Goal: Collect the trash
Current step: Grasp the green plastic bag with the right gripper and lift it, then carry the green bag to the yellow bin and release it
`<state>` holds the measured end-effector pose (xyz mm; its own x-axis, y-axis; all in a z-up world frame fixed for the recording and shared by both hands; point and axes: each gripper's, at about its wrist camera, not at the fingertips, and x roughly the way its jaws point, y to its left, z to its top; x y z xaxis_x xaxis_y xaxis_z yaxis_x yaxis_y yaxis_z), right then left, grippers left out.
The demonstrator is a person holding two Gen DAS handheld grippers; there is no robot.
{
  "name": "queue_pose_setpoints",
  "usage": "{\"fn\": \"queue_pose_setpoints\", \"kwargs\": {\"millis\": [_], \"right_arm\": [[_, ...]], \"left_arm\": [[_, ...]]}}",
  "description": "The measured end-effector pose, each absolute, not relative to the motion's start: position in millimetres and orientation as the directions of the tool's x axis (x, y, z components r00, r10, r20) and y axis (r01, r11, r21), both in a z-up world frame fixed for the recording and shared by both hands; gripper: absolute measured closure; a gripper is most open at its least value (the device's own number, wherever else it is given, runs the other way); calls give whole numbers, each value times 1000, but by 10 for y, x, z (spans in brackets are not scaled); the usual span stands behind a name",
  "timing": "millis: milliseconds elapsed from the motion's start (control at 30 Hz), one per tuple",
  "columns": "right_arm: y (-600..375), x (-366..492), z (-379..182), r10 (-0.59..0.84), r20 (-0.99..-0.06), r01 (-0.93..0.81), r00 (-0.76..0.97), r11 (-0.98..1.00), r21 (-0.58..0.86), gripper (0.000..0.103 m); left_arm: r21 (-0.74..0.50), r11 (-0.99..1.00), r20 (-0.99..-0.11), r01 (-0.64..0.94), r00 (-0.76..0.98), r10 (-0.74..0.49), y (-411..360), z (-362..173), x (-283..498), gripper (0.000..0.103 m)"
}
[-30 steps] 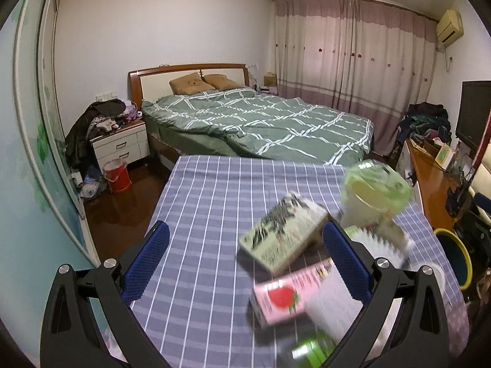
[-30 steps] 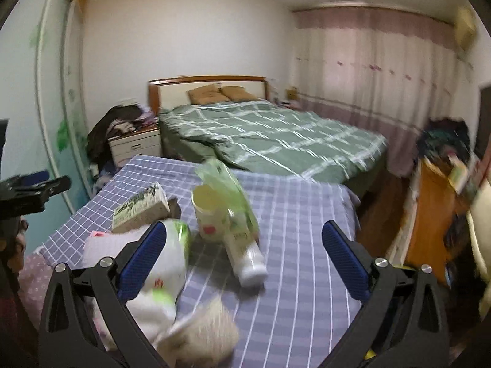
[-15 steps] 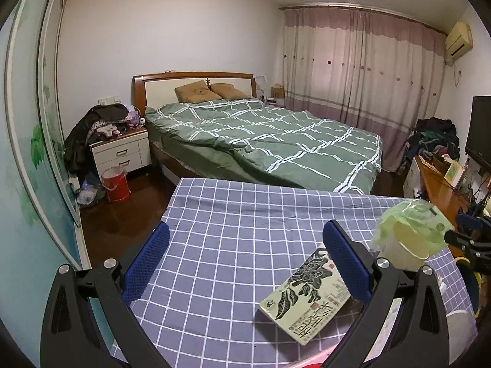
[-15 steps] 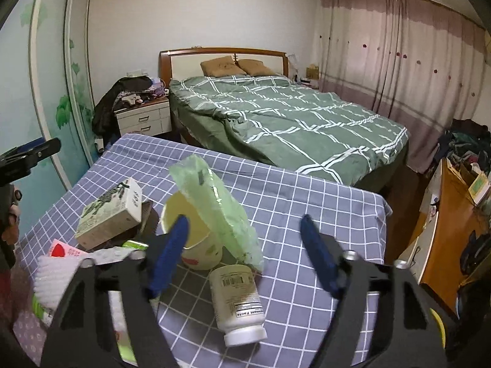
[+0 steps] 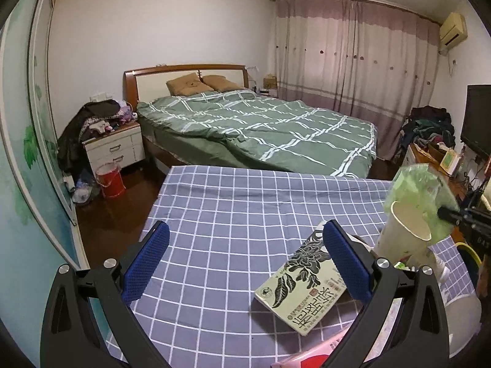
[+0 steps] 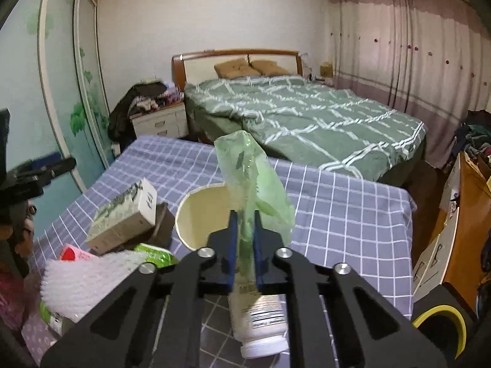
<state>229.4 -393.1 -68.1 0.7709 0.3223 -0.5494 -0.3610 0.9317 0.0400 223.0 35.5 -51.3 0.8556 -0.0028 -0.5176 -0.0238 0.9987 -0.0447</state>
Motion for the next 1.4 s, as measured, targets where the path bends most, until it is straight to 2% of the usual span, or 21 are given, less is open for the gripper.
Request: {"fn": "queue_pose_setpoints", "kwargs": {"millis": [200,367,500,667,933,967,1067,1267,1300,1367,1400], "right_arm": [[-4171,2056,-350,333,-443,-332,832,940,82,97],[-4536,1828,-127,278,-409,-253,869,960,116,97],[-5075,1601,-239,153,-442,-92,884,983,157,97],[-5813,1391,-661,-25,-556,148,831,973,177,97],[-6427,1352,-1255,-157,-637,350,755,918,188,95],[-6484,1365,-1318,-168,-646,373,744,908,192,93],[-6554,1350,-1433,-187,-665,402,723,897,184,67],[-6602,1257,-1320,-224,-653,461,724,861,215,53],[-6549,1258,-1223,-220,-632,456,743,858,237,50],[-6361,1277,-995,-192,-573,417,797,861,292,38],[-6277,1289,-914,-176,-549,393,817,867,307,37]], "left_arm": [[-57,998,-530,-6,848,-25,325,-559,2229,5],[-50,999,-527,19,849,-43,279,-573,2212,5],[-59,998,-534,26,844,-54,279,-581,2222,5],[-87,995,-532,42,843,-82,278,-562,2207,5],[-91,995,-529,49,843,-90,248,-557,2171,5],[-94,994,-530,52,843,-94,246,-557,2169,5],[-97,994,-532,60,841,-102,259,-560,2184,5],[-95,992,-531,79,839,-118,214,-543,2165,5],[-96,992,-532,87,837,-125,201,-542,2160,5],[-92,990,-536,108,832,-141,157,-540,2148,5],[-88,989,-536,116,831,-145,141,-545,2143,5]]}}
